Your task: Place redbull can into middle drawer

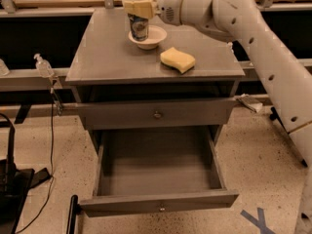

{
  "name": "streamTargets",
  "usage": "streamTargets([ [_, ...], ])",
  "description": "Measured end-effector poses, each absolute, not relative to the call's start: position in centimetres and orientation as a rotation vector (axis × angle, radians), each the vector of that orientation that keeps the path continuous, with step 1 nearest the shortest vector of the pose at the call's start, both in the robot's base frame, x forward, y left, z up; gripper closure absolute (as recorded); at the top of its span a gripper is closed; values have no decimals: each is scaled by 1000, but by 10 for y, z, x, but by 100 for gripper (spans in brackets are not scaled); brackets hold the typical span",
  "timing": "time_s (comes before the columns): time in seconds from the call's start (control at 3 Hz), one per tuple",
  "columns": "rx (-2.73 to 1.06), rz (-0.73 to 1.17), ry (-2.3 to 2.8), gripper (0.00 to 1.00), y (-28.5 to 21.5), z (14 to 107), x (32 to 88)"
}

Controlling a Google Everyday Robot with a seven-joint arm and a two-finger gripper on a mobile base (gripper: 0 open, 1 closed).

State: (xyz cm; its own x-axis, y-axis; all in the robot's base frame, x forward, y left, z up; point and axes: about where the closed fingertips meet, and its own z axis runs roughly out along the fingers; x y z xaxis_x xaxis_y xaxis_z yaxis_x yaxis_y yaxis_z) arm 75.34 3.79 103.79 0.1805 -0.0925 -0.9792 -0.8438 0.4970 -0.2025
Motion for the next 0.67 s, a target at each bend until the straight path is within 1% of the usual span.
streamTargets([
  [0.33, -1023, 711, 1301, 100, 49, 1026, 734],
  [0.67, -1025, 712, 1304, 100, 51, 1024, 734],
])
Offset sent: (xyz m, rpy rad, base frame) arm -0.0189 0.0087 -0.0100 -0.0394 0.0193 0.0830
